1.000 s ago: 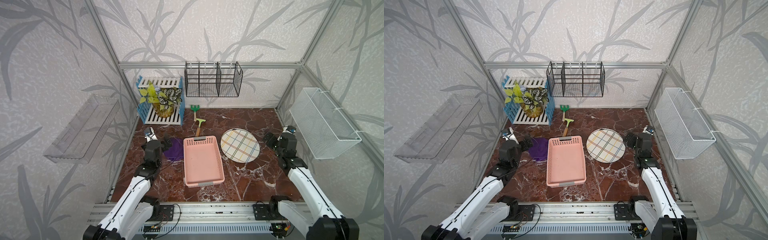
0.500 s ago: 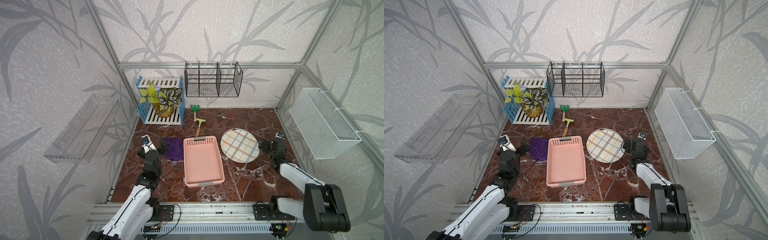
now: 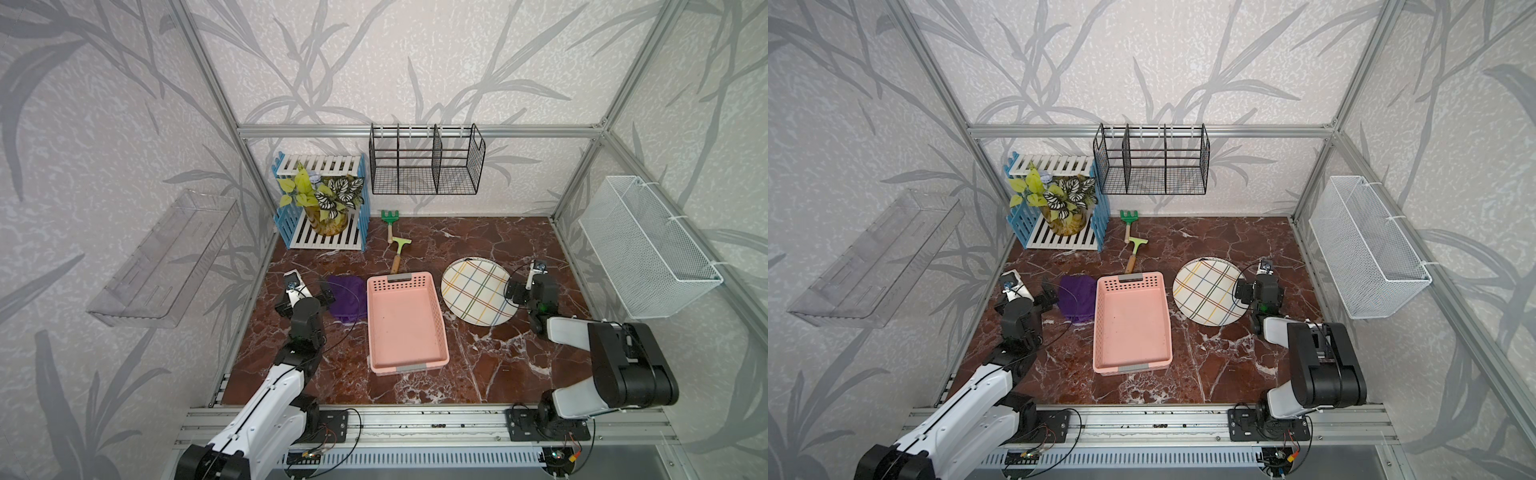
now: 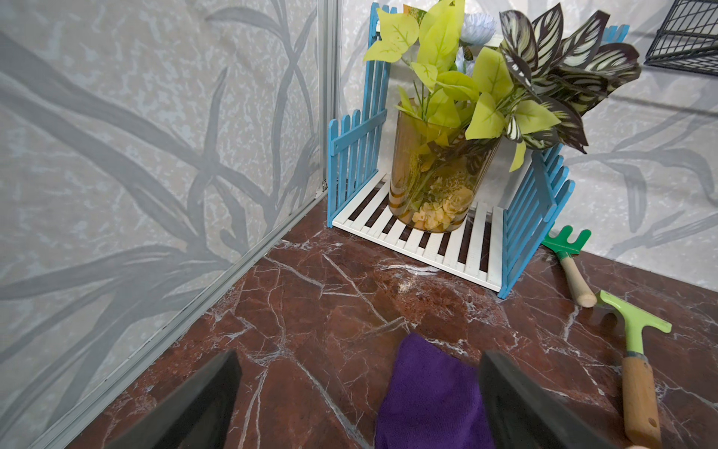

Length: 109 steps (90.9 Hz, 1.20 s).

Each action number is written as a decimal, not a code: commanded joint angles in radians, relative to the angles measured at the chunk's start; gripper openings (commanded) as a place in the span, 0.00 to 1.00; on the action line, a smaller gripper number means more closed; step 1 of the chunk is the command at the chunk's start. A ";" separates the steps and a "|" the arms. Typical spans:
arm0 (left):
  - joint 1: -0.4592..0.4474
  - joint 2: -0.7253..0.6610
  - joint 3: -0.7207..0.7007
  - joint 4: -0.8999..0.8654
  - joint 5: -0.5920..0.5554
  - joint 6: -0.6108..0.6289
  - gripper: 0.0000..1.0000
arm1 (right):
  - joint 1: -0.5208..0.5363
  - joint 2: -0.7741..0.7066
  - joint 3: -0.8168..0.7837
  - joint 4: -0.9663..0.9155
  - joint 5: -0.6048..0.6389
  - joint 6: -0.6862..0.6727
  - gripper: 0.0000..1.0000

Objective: Wipe the wet plate dry
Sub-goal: Reset both arms

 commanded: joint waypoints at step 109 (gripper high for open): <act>0.123 0.697 -0.091 0.927 0.291 0.233 0.99 | -0.021 0.028 -0.051 0.191 -0.094 -0.036 0.99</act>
